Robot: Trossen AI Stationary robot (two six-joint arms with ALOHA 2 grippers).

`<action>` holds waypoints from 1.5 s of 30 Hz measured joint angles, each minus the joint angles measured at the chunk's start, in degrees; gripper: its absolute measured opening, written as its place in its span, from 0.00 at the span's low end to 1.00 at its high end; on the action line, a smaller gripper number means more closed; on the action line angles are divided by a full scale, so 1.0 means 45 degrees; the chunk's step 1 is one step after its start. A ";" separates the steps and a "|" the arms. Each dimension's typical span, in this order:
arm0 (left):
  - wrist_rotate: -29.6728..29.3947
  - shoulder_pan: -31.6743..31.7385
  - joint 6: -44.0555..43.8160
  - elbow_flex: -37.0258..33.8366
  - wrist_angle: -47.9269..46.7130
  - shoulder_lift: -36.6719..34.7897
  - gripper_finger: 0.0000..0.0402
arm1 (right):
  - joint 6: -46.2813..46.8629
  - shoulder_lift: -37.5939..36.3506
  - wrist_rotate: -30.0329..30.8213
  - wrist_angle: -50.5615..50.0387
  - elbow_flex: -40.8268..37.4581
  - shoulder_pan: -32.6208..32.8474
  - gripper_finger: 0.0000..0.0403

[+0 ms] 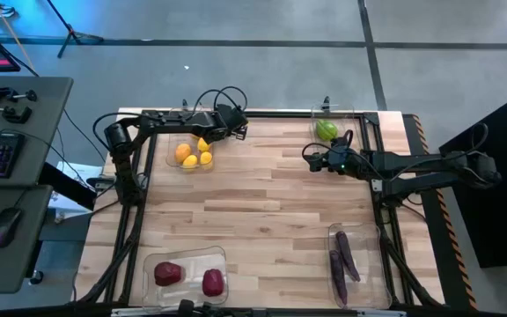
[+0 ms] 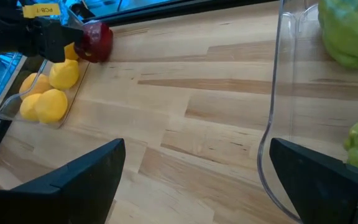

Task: Sort produce into baskets
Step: Put the red apple into the bottom left transparent bin

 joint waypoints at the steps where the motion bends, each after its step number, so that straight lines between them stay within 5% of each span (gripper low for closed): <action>1: -0.0064 -0.0006 0.0000 -0.0004 -0.0052 -0.0034 0.00 | 0.0000 0.0000 -0.0018 -0.0004 0.0000 0.0000 0.97; 12: -0.2198 -0.0109 0.0238 0.0008 -0.0144 -0.0610 0.00 | -0.0034 0.0000 0.0132 -0.0112 0.0005 0.0000 0.97; 17: -0.1639 0.0104 0.0183 -0.0011 -0.0170 -0.0062 0.00 | -0.0011 0.0000 0.0135 -0.0107 0.0005 0.0000 0.97; 31: -0.2641 0.0345 -0.0311 -0.0006 -0.0048 0.0011 0.00 | 0.0005 0.0000 -0.0555 -0.0102 0.0005 0.0000 0.97; 45: -0.1557 0.0336 -0.0096 0.0036 -0.0059 0.0570 0.00 | 0.0329 0.0000 -0.0643 -0.0092 0.0005 0.0005 0.97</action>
